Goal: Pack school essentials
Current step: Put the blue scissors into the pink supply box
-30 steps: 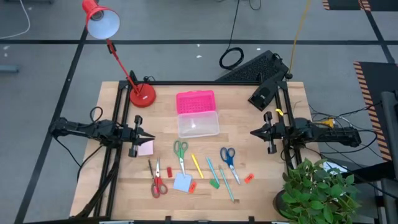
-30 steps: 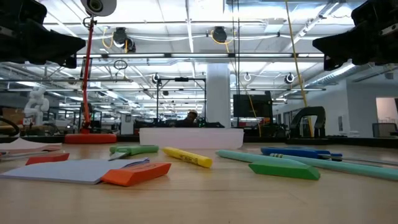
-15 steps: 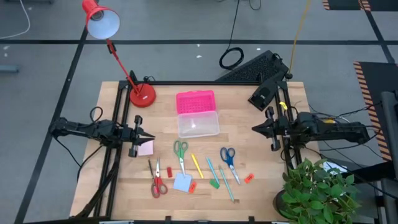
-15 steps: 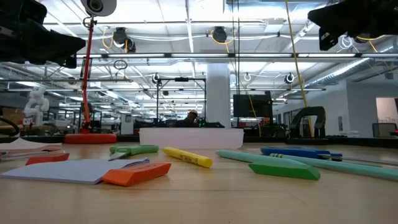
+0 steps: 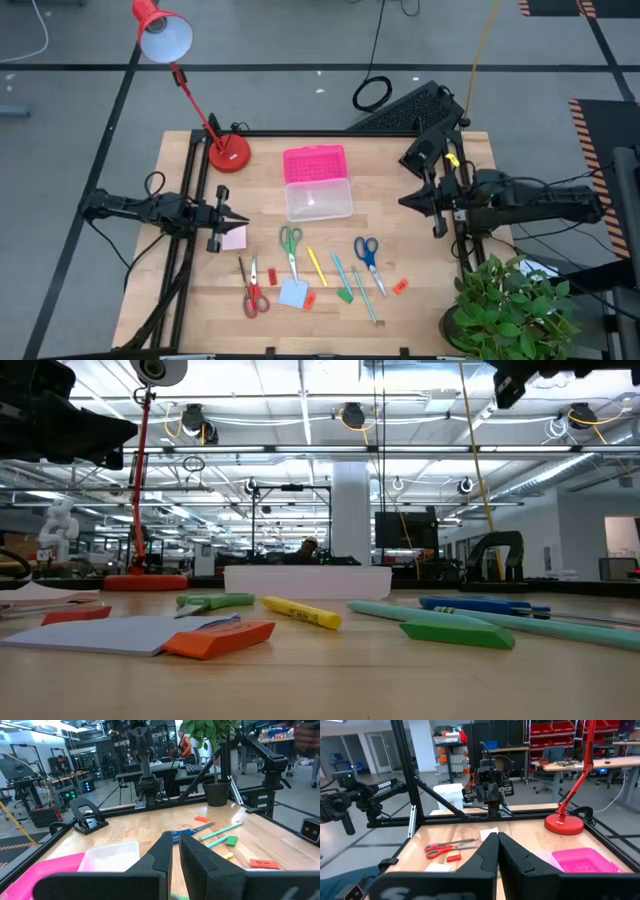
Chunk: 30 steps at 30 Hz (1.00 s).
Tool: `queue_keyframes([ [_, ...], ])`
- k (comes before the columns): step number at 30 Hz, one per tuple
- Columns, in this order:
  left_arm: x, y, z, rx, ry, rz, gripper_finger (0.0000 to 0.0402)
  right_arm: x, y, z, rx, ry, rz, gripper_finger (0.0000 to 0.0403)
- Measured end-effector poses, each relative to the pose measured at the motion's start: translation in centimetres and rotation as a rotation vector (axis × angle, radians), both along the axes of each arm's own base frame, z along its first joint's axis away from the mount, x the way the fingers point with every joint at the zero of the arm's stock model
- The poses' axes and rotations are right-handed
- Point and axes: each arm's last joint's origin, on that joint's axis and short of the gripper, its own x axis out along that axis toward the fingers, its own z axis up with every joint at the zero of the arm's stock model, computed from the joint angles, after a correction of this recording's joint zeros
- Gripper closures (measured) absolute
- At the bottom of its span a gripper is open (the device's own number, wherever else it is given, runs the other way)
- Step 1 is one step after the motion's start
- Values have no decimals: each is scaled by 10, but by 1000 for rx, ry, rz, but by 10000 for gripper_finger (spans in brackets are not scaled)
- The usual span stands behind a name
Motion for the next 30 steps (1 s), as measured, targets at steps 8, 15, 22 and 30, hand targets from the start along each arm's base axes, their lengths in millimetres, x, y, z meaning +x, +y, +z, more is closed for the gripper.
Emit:
queue_keyframes([
  [8,0,0,0,0,0,0,364,3,0,26,0,71,0,403],
  [15,0,0,0,0,0,0,364,4,0,37,0,137,0,403],
  [22,0,0,2,-3,-16,0,364,9,0,48,18,195,-5,403],
  [30,0,0,2,-3,-15,0,364,20,0,59,47,302,-13,403],
])
